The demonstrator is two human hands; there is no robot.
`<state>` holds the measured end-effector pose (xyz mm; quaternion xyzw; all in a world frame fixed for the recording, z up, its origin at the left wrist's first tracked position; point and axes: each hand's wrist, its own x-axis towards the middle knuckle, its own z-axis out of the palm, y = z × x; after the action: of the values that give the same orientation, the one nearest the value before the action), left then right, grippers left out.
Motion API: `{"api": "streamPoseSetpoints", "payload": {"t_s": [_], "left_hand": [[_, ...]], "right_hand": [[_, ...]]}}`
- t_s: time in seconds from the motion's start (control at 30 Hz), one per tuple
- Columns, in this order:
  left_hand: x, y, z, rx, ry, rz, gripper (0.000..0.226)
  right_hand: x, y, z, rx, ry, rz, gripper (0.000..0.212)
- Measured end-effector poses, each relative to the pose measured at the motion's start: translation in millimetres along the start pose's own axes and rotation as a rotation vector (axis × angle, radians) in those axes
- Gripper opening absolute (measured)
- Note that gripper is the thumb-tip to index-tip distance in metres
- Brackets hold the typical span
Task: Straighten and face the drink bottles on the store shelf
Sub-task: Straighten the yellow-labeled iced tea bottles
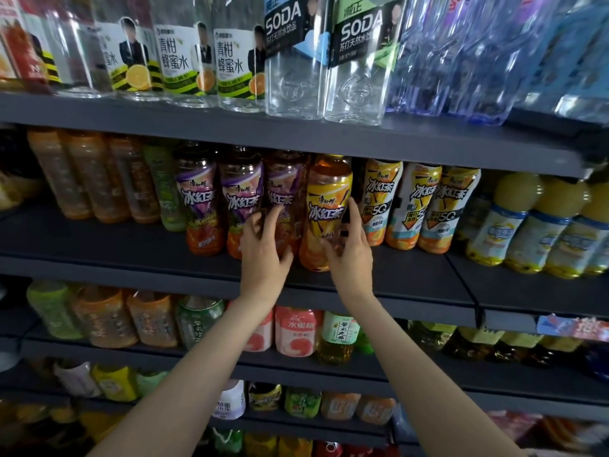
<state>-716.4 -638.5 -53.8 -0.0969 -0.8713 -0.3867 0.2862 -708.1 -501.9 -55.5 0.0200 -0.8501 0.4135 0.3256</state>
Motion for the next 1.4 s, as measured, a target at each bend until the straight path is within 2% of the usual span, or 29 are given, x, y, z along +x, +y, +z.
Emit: {"api": "streamPoseSetpoints", "payload": {"t_s": [0.13,0.23,0.4,0.47,0.63,0.9,1.07,1.2,1.27,1.4], "left_hand": [[3,-2,3,0.111,-0.220,0.034,0.078],[9,-7,7,0.127,-0.307,0.010,0.078],[18,-11,16,0.131,-0.386,-0.019,0.071],[20,-5,19,0.158,-0.390,-0.048,0.067],[22,8,27,0.319,-0.337,-0.118,0.058],[12,13,23,0.418,-0.362,-0.098,0.067],[-7,4,17,0.300,-0.342,-0.045,0.070],[-20,-11,11,0.044,-0.120,0.030,0.061],[-17,-10,6,-0.018,-0.035,-0.053,0.057],[-8,-2,11,-0.021,-0.116,-0.239,0.069]], "right_hand": [[4,-6,12,-0.199,0.061,0.062,0.077],[10,-6,15,-0.238,0.053,0.110,0.077],[16,0,10,-0.211,0.006,0.083,0.079],[16,2,9,-0.192,-0.016,0.116,0.076],[12,13,15,-0.179,-0.081,0.265,0.045],[10,3,11,-0.238,-0.080,0.303,0.036],[2,-1,11,-0.215,-0.065,0.333,0.043],[3,0,12,-0.107,-0.074,0.329,0.048],[3,-2,15,-0.085,-0.073,0.333,0.048],[-2,-6,15,-0.126,-0.055,0.354,0.040]]}}
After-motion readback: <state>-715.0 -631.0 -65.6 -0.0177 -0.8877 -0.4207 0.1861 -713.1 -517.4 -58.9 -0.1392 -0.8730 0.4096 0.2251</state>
